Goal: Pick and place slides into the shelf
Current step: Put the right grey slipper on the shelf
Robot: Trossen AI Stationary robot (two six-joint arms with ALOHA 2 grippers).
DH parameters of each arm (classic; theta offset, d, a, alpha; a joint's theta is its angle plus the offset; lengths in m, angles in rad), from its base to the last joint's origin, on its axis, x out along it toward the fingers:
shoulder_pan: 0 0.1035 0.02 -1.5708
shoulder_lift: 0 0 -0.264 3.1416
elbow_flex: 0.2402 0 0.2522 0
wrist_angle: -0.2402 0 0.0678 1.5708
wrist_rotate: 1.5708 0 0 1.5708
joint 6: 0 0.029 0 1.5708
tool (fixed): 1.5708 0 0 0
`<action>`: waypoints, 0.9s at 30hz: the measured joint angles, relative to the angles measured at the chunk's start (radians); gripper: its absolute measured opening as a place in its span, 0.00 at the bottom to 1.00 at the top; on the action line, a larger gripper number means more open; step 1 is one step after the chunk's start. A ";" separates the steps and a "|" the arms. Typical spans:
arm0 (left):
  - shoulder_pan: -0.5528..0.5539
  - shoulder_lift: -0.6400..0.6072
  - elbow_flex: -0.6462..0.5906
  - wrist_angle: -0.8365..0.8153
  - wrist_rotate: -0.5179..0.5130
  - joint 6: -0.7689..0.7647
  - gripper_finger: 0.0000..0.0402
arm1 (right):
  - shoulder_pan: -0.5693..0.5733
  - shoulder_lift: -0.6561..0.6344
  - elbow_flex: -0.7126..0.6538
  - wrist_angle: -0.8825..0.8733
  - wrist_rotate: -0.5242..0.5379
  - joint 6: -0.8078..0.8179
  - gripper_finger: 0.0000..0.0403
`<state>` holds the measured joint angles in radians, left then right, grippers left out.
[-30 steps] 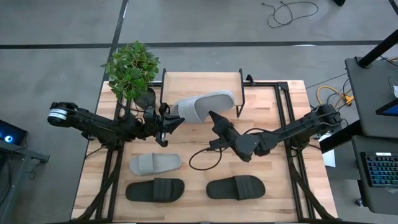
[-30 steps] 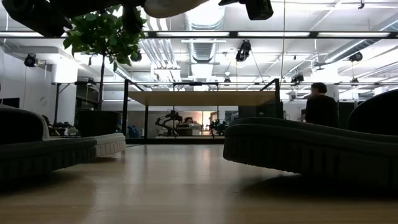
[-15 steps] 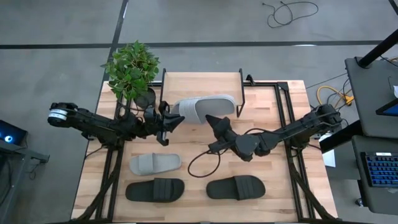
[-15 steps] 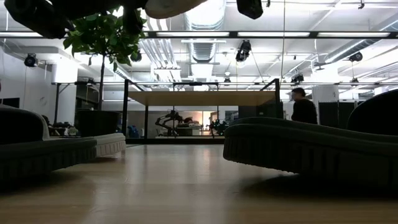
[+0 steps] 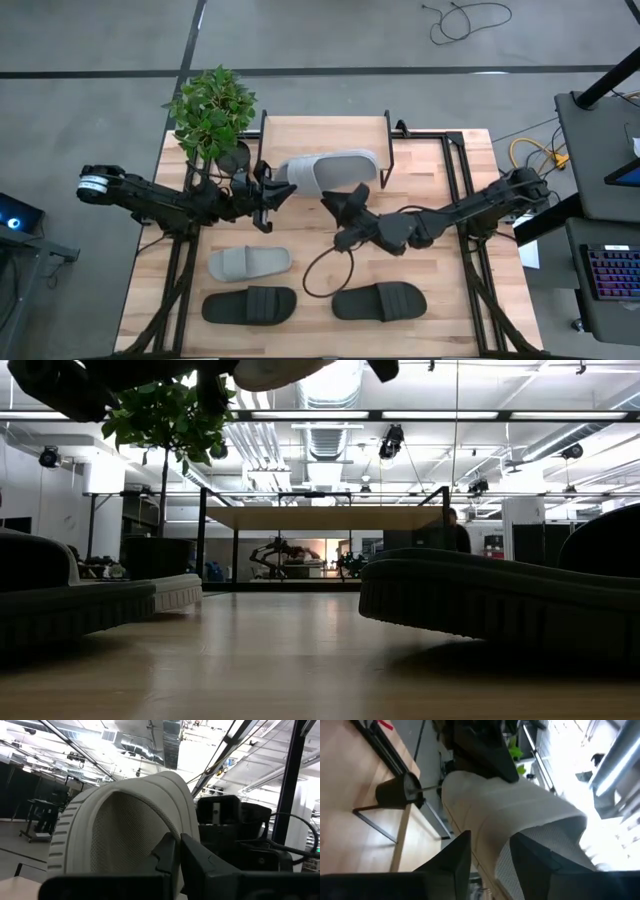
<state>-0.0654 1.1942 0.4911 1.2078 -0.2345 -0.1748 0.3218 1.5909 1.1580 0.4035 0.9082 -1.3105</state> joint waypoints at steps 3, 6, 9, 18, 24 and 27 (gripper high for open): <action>0.000 0.000 0.000 0.009 0.000 0.007 0.00 | -0.014 0.000 0.000 0.000 -0.023 0.057 0.27; 0.000 0.000 0.000 0.007 0.001 0.009 0.00 | -0.022 0.000 0.000 0.001 -0.045 0.077 0.21; 0.000 0.000 0.000 0.007 0.002 0.029 0.00 | -0.027 0.000 0.000 0.001 -0.052 0.095 0.10; 0.000 0.000 0.000 0.016 0.028 0.062 0.02 | -0.027 0.000 0.026 -0.009 -0.051 0.107 0.03; 0.000 0.000 -0.001 0.004 0.039 0.164 0.19 | -0.036 -0.014 0.067 -0.096 -0.058 0.182 0.02; 0.000 -0.003 -0.002 0.005 0.039 0.190 0.31 | -0.062 -0.050 0.088 -0.260 -0.092 0.319 0.02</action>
<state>-0.0654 1.1913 0.4891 1.2129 -0.1950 0.0147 0.2600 1.5411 1.2463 0.1433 0.8161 -0.9913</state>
